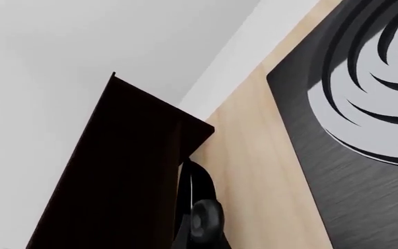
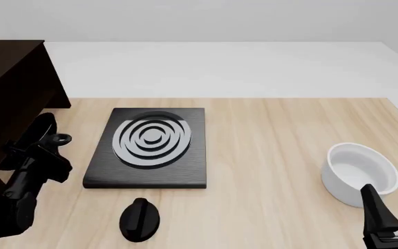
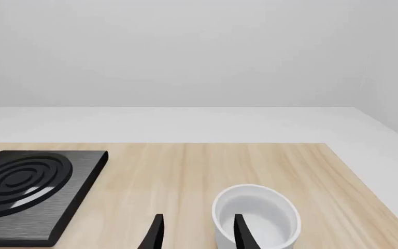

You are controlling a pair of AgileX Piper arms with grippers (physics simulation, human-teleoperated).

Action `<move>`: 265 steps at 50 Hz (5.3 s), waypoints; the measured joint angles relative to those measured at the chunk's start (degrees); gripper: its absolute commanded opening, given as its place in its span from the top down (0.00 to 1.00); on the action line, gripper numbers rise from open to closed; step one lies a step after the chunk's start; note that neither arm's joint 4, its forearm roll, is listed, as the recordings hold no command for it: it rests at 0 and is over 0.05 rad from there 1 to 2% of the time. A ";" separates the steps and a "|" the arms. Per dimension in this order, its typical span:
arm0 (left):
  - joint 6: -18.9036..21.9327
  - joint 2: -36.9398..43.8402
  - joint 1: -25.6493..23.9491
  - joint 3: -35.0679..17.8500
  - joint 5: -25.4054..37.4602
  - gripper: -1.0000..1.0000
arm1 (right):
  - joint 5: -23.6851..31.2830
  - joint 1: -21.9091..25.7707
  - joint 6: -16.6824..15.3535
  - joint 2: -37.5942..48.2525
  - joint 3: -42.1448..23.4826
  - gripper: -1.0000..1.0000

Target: Put the frying pan under the cabinet shelf.

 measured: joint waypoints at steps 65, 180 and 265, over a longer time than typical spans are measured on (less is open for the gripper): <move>5.67 13.64 -0.99 -8.71 -0.71 1.00 | 0.00 0.00 0.00 0.00 0.00 0.00; 7.68 2.95 -2.89 6.30 -0.56 0.00 | 0.00 0.00 0.00 0.00 0.00 0.00; 4.72 -23.49 -15.63 19.25 11.31 0.00 | 0.00 0.00 0.00 0.00 0.00 0.00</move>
